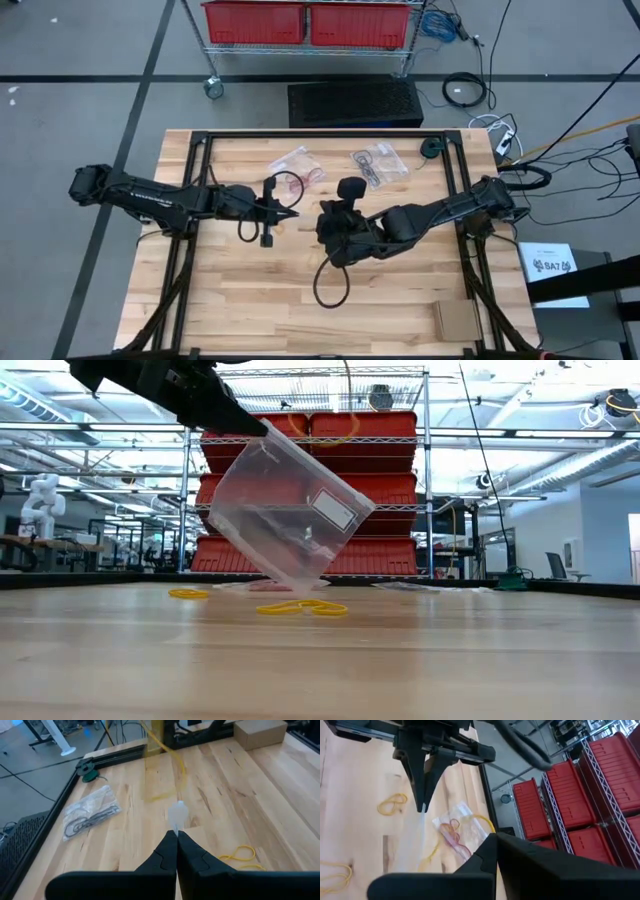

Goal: Sort rubber bands
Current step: Put the top yellow rubber band into the zip bag

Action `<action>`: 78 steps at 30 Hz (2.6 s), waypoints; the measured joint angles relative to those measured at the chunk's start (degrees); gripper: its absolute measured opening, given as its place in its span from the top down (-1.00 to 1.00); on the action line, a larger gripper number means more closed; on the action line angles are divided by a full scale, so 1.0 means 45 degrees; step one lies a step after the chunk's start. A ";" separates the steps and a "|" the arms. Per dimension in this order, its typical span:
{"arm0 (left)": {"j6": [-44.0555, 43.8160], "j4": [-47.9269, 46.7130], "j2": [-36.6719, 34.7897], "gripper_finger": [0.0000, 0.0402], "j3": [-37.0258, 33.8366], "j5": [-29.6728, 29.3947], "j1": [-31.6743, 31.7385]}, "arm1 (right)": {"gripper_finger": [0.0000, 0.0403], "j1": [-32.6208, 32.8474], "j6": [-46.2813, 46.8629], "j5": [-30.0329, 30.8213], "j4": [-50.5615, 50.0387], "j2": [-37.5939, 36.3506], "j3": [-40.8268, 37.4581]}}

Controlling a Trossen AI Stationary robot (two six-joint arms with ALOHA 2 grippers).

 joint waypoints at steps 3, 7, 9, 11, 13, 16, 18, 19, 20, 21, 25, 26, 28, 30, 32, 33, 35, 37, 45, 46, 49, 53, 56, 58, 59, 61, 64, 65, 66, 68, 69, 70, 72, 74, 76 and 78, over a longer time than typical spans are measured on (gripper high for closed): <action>-0.0074 -0.0002 0.0000 1.00 0.0000 0.0000 0.0003 | 1.00 0.0005 0.0108 -0.0053 -0.0101 0.0000 -0.0010; -0.0152 -0.0006 0.0000 1.00 0.0000 -0.0001 0.0003 | 1.00 0.0087 0.0135 -0.0068 -0.0116 0.0000 -0.0010; -0.0157 -0.0006 0.0000 1.00 0.0000 -0.0005 -0.0002 | 1.00 0.0091 0.0224 -0.0068 -0.0124 0.0000 -0.0010; -0.0157 -0.0006 0.0000 1.00 0.0000 -0.0005 0.0003 | 1.00 0.0092 0.0300 -0.0068 -0.0160 0.0000 -0.0010; -0.0161 -0.0006 0.0000 1.00 0.0000 -0.0005 0.0001 | 1.00 0.0087 0.0300 -0.0068 -0.0167 0.0000 -0.0010; -0.0169 0.0002 0.0000 1.00 0.0000 -0.0005 0.0000 | 1.00 0.0083 0.0295 -0.0068 -0.0164 0.0000 -0.0010; -0.0195 0.0084 0.0000 1.00 0.0000 -0.0005 0.0001 | 1.00 0.0083 0.0295 -0.0089 -0.0164 0.0000 -0.0015; -0.0206 0.0144 0.0000 1.00 0.0000 -0.0005 -0.0002 | 1.00 0.0083 0.0295 -0.0105 -0.0162 0.0002 -0.0015; -0.0234 0.0199 0.0000 1.00 0.0000 -0.0005 0.0003 | 1.00 0.0071 0.0291 -0.0157 -0.0155 0.0045 -0.0015; -0.0236 0.0251 0.0000 1.00 0.0000 -0.0005 0.0000 | 1.00 0.0058 0.0252 -0.0251 -0.0158 0.0069 -0.0015; -0.0237 0.0271 0.0000 1.00 0.0000 -0.0005 0.0001 | 1.00 0.0003 0.0076 -0.0418 -0.0221 0.0351 -0.0016; -0.0234 0.0262 0.0000 1.00 0.0000 -0.0005 0.0003 | 1.00 -0.0008 0.0071 -0.0411 -0.0257 0.0455 -0.0015; -0.0239 0.0284 0.0000 1.00 0.0000 -0.0005 0.0000 | 1.00 -0.0039 0.0067 -0.0423 -0.0369 0.0554 -0.0020; -0.0235 0.0281 0.0000 1.00 0.0000 -0.0005 0.0002 | 1.00 -0.0121 0.0076 -0.0417 -0.0396 0.0639 -0.0020; -0.0234 0.0282 0.0000 1.00 0.0000 -0.0005 0.0001 | 1.00 -0.0135 0.0087 -0.0432 -0.0496 0.0665 -0.0020; -0.0234 0.0281 0.0000 1.00 0.0000 -0.0008 0.0003 | 1.00 -0.0164 0.0086 -0.0430 -0.0488 0.0665 -0.0020; -0.0234 0.0276 0.0000 1.00 0.0000 -0.0005 -0.0002 | 1.00 -0.0185 0.0085 -0.0399 -0.0485 0.0665 -0.0020; -0.0234 0.0273 0.0000 1.00 0.0000 -0.0007 0.0001 | 1.00 -0.0209 0.0067 -0.0394 -0.0485 0.0665 -0.0020; -0.0234 0.0276 0.0000 1.00 0.0000 -0.0010 -0.0002 | 1.00 -0.0572 0.0516 -0.1996 -0.0473 0.0646 -0.0076; -0.0234 0.0281 0.0000 1.00 0.0000 -0.0010 -0.0002 | 1.00 -0.0628 0.0599 -0.2163 -0.0472 0.0641 -0.0165; -0.0234 0.0274 0.0000 1.00 0.0000 -0.0010 0.0001 | 1.00 -0.0802 0.0863 -0.2745 -0.0373 0.0641 -0.0613; -0.0234 0.0276 0.0000 1.00 0.0000 -0.0010 0.0003 | 1.00 -0.1035 0.1017 -0.3495 0.0232 0.0646 -0.1468; -0.0234 0.0281 0.0000 1.00 0.0000 -0.0010 -0.0002 | 1.00 -0.1215 0.1075 -0.3961 0.0841 0.0651 -0.2023; -0.0234 0.0281 0.0000 1.00 0.0000 -0.0010 0.0001 | 1.00 -0.1343 0.1077 -0.4405 0.1186 0.0651 -0.2275; -0.0235 0.0281 0.0000 1.00 0.0000 -0.0010 0.0000 | 1.00 -0.1392 0.1072 -0.4589 0.1341 0.0651 -0.2370; -0.0234 0.0277 0.0000 1.00 0.0000 -0.0010 -0.0002 | 1.00 -0.1515 0.1023 -0.4789 0.1830 0.0651 -0.2564; -0.0234 0.0282 0.0000 1.00 0.0000 -0.0010 -0.0002 | 1.00 -0.1713 0.1059 -0.5237 0.1992 0.0651 -0.2667; -0.0238 0.0281 0.0000 1.00 0.0000 -0.0010 -0.0002 | 1.00 -0.1794 0.1079 -0.5379 0.2070 0.0651 -0.2667; -0.0237 0.0281 0.0000 1.00 0.0000 -0.0010 -0.0002 | 1.00 -0.1863 0.1083 -0.5411 0.2161 0.0651 -0.2662; -0.0244 0.0281 0.0000 1.00 0.0000 -0.0004 0.0001 | 1.00 -0.1973 0.1072 -0.5431 0.2378 0.0651 -0.2662; -0.0244 0.0281 0.0000 1.00 0.0000 0.0026 0.0003 | 1.00 -0.2040 0.1062 -0.5455 0.2468 0.0651 -0.2662; -0.0244 0.0281 0.0000 1.00 0.0000 0.0051 -0.0002 | 1.00 -0.2107 0.1062 -0.5573 0.2573 0.0651 -0.2662; -0.0249 0.0296 0.0000 1.00 0.0000 0.0098 0.0003 | 1.00 -0.2237 0.1082 -0.6187 0.2751 0.0651 -0.2657; -0.0249 0.0326 0.0000 1.00 0.0000 0.0131 -0.0002 | 1.00 -0.2324 0.1087 -0.6699 0.2936 0.0719 -0.2657; -0.0252 0.0364 0.0000 1.00 0.0000 0.0136 0.0001 | 1.00 -0.2370 0.1081 -0.6775 0.3180 0.0876 -0.2648; -0.0254 0.0365 0.0000 1.00 0.0000 0.0141 0.0001 | 1.00 -0.2409 0.1082 -0.7154 0.3148 0.1107 -0.2648</action>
